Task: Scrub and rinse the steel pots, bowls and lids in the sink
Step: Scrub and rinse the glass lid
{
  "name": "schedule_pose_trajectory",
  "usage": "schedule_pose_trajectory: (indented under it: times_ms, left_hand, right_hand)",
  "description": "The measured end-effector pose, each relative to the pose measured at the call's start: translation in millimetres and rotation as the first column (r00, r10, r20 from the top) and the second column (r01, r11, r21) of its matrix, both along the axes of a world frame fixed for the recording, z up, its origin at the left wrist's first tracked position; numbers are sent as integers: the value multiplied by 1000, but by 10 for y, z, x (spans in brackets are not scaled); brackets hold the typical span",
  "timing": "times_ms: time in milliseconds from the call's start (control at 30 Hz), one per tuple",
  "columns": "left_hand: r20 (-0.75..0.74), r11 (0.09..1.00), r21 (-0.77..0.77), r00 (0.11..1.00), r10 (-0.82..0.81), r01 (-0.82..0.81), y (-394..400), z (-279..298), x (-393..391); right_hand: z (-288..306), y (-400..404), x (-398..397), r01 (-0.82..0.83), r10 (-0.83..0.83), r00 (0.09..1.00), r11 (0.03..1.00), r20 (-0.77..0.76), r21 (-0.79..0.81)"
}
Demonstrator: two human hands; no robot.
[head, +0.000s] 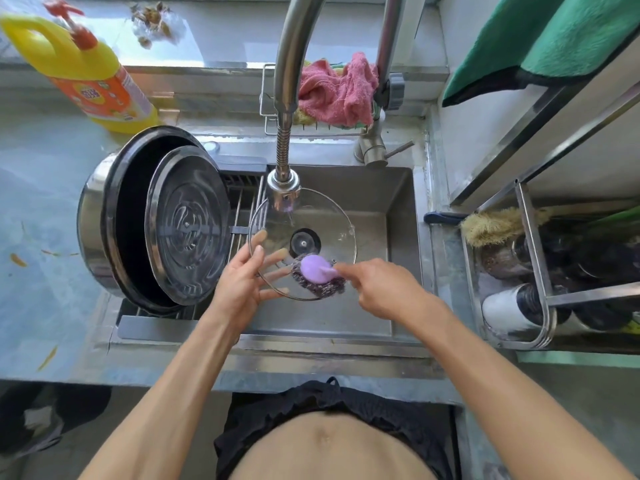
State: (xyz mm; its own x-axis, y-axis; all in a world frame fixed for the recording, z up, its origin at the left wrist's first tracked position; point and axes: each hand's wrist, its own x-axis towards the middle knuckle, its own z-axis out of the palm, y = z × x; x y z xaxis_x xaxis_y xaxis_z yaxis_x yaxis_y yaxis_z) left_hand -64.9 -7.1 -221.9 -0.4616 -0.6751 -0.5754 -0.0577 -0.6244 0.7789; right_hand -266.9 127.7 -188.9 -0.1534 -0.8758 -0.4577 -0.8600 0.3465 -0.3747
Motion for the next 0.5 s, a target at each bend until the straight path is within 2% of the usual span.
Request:
schedule_pose_trajectory:
  times_ms: [100, 167, 200, 267, 367, 433, 500]
  left_hand:
    - [28, 999, -29, 999, -19, 20, 31, 22, -58]
    - [40, 999, -33, 998, -42, 43, 69, 37, -99]
    - [46, 998, -31, 998, -49, 51, 89, 38, -113]
    - [87, 997, -57, 995, -47, 52, 124, 42, -146]
    - [249, 970, -202, 965, -83, 136, 151, 61, -240]
    - [368, 917, -329, 925, -95, 225, 130, 0, -281]
    - [460, 827, -472, 886, -64, 305, 67, -51, -283]
  right_hand:
    - [-90, -3, -134, 185, -183, 968, 983, -171, -4]
    - [-167, -84, -182, 291, -296, 926, 955, -234, -56]
    - [-197, -126, -168, 324, -337, 916, 942, -217, -91]
    - [-238, -181, -68, 370, -383, 921, 918, -76, -143]
    - [-300, -174, 47, 408, -394, 912, 892, 111, -194]
    - [-284, -152, 51, 458, -419, 888, 845, 192, -274]
    - [-202, -146, 63, 439, -388, 898, 818, 207, -372]
